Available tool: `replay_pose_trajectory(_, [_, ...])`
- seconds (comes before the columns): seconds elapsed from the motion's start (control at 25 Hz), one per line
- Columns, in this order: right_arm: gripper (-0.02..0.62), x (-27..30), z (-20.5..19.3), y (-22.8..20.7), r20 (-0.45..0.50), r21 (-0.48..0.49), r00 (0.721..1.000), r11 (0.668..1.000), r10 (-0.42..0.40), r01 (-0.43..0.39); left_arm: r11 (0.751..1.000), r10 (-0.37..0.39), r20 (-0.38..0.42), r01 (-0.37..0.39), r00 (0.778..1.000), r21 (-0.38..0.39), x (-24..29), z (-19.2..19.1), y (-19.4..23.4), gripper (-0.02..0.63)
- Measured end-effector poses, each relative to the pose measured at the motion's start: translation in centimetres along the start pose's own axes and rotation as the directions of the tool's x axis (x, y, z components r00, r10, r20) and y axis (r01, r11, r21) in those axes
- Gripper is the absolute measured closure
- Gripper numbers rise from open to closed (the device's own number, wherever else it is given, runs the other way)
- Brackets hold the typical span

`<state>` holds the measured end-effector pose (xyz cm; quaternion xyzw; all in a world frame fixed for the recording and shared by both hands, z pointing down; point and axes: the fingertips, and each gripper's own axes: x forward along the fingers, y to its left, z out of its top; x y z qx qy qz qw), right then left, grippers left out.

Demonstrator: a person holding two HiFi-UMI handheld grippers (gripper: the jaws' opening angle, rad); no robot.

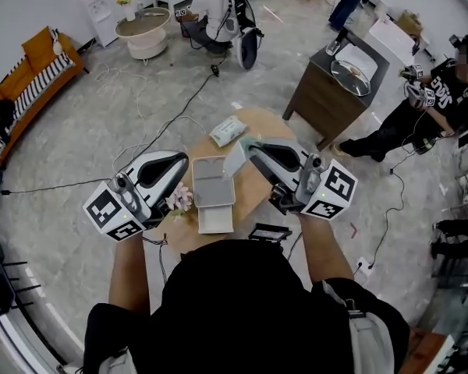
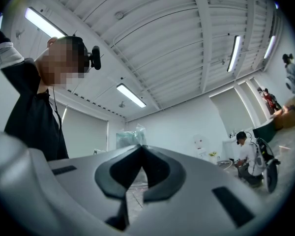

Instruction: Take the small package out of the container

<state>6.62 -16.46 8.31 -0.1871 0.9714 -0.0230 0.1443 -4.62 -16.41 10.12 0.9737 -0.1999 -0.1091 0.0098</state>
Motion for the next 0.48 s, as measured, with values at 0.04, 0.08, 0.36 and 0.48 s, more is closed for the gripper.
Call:
replay_pose_trajectory(0.04, [0.583, -0.2, 0.0, -0.1, -0.002, 0.005, 1.0, 1.0, 0.004, -0.004, 1.0, 0.004, 0.0, -0.004, 1.0, -0.008, 0.2, -0.2, 0.0, 0.589])
replay_pose_trajectory(0.08, [0.583, -0.5, 0.0, -0.1, -0.003, 0.012, 1.0, 1.0, 0.007, -0.007, 1.0, 0.012, -0.004, -0.012, 1.0, -0.016, 0.3, -0.6, -0.1, 0.589])
replay_pose_trajectory(0.36, [0.583, -2.6, -1.4, 0.0, -0.009, 0.032, 0.999, 0.999, 0.043, -0.043, 0.998, 0.051, -0.039, -0.053, 0.998, -0.046, 0.9, -4.3, -1.2, 0.589])
replay_pose_trajectory(0.48, [0.583, -3.2, -1.8, -0.2, -0.003, 0.038, 0.998, 0.997, 0.066, -0.066, 0.996, 0.055, -0.034, -0.057, 0.998, -0.07, 1.5, -5.1, -1.3, 0.589])
